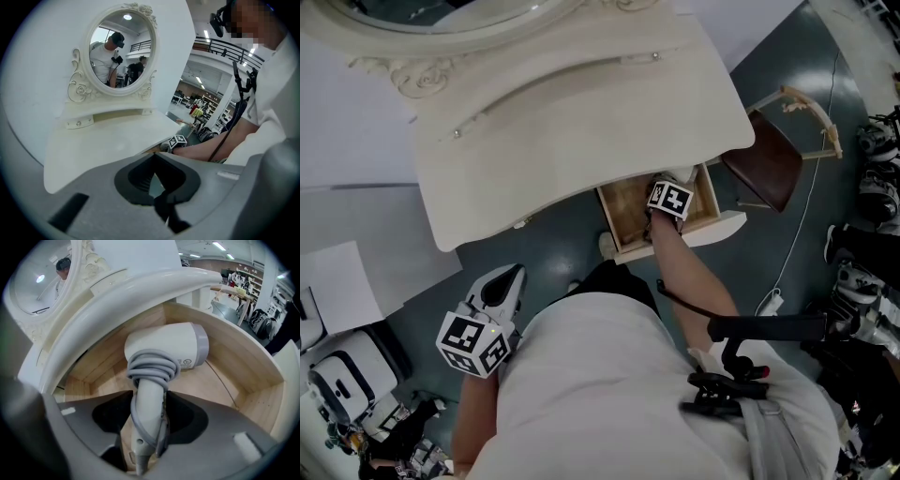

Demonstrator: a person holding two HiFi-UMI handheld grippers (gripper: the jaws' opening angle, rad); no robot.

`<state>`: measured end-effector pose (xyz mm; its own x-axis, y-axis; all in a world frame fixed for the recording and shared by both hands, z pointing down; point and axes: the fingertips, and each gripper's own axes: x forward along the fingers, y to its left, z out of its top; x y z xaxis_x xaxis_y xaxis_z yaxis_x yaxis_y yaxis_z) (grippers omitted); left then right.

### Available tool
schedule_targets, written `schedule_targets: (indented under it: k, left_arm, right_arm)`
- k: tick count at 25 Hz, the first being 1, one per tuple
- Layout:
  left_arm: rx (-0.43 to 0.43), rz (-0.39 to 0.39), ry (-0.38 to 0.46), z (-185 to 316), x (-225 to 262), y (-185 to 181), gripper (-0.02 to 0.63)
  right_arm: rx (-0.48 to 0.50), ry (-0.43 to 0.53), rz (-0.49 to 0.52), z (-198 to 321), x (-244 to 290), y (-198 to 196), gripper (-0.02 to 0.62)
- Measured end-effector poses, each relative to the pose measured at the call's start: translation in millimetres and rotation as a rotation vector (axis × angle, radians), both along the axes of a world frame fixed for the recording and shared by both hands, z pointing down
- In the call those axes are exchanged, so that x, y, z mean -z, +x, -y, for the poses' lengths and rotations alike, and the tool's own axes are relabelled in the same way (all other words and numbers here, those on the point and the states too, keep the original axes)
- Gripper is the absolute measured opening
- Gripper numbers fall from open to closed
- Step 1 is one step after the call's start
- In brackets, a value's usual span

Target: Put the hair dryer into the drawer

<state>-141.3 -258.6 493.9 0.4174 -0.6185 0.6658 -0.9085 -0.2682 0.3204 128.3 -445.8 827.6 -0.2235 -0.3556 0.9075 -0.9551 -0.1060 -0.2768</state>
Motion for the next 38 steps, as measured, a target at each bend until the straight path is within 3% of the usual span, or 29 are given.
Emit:
schedule_targets:
  k: [16, 26, 31, 38]
  left_arm:
    - [-0.04, -0.049, 0.075, -34.9, 12.1, -12.3, 0.003]
    - [-0.054, -0.074, 0.102, -83.1, 12.2, -37.8, 0.003]
    - [-0.065, -0.091, 0.13, -102.9, 16.5, -47.4, 0.003]
    - [-0.081, -0.113, 0.154, -134.5, 17.1, -58.1, 0.003]
  right_arm:
    - [-0.028, 0.099, -0.018, -15.1, 44.6, 6.8, 0.239]
    - [-0.002, 0.203, -0.028, -40.1, 87.1, -15.4, 0.219]
    - [0.024, 0.236, -0.037, -58.8, 108.6, -23.5, 0.186]
    - [0.076, 0.265, -0.043, -96.9, 135.0, -37.2, 0.073]
